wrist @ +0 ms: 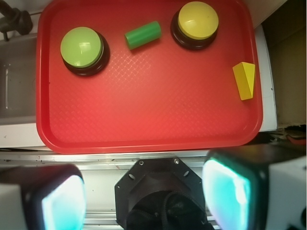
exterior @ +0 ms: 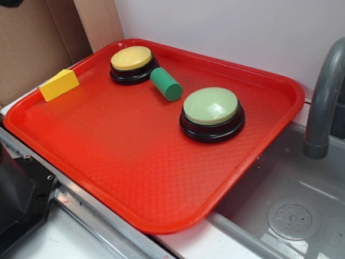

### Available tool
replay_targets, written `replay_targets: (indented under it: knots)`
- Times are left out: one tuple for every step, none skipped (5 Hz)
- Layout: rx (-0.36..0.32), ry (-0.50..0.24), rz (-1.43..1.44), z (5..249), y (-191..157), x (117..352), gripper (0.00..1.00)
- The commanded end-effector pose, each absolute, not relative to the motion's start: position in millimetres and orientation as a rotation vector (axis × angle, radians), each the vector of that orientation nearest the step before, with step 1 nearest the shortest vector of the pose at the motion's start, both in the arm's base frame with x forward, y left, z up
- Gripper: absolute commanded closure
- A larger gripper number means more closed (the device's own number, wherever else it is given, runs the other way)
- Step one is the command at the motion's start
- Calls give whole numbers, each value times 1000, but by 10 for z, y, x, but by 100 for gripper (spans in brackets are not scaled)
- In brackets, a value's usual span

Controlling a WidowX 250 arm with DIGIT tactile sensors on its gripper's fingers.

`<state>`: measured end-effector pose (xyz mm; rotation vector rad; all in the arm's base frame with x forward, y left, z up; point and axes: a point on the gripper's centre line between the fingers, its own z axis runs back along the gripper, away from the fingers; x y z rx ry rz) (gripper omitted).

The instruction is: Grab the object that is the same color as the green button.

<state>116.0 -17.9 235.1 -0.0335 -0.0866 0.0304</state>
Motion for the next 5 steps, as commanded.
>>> replay_targets:
  knots:
    - [-34, -87, 30, 2351, -179, 1160, 0]
    - [-44, -67, 68, 2252, -230, 1315, 0]
    - [-61, -46, 136, 2141, -236, 1544, 0]
    - [-70, -49, 249, 2004, -199, 1826, 0]
    - [-106, -96, 415, 1820, -80, 2145, 0]
